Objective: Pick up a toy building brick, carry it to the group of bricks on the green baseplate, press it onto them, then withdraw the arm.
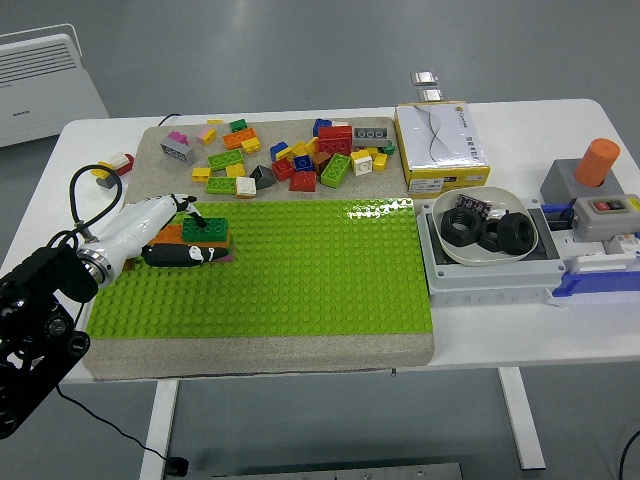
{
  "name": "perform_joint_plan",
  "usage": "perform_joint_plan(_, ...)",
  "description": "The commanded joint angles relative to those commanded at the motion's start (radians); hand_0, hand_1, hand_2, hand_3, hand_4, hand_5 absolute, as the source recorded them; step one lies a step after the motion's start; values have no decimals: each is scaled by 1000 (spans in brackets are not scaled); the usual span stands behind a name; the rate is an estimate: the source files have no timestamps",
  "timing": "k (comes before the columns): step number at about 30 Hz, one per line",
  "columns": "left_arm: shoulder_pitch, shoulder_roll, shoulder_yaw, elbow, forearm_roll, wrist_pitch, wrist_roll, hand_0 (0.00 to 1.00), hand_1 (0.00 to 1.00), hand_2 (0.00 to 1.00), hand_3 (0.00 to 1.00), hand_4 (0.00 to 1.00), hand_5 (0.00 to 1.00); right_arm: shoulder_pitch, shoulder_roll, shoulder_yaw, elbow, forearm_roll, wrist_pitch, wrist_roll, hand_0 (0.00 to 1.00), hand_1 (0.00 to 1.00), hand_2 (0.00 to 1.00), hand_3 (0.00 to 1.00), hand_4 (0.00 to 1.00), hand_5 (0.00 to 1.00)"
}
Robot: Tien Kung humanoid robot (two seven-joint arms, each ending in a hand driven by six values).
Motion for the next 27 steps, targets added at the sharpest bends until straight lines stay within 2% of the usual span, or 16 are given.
perform_joint_plan(18, -12, -14, -8, 33, 3, 2, -4, 925, 924, 926, 625, 998, 687, -2, 2, -3, 0, 6, -1, -1, 703, 657, 643, 737, 936, 998)
perform_joint_plan(27, -14, 2, 8, 33, -1, 1, -5, 924, 922, 923, 621, 998, 687, 0, 0, -6, 0, 9, -2, 0, 702, 657, 643, 738, 936, 998)
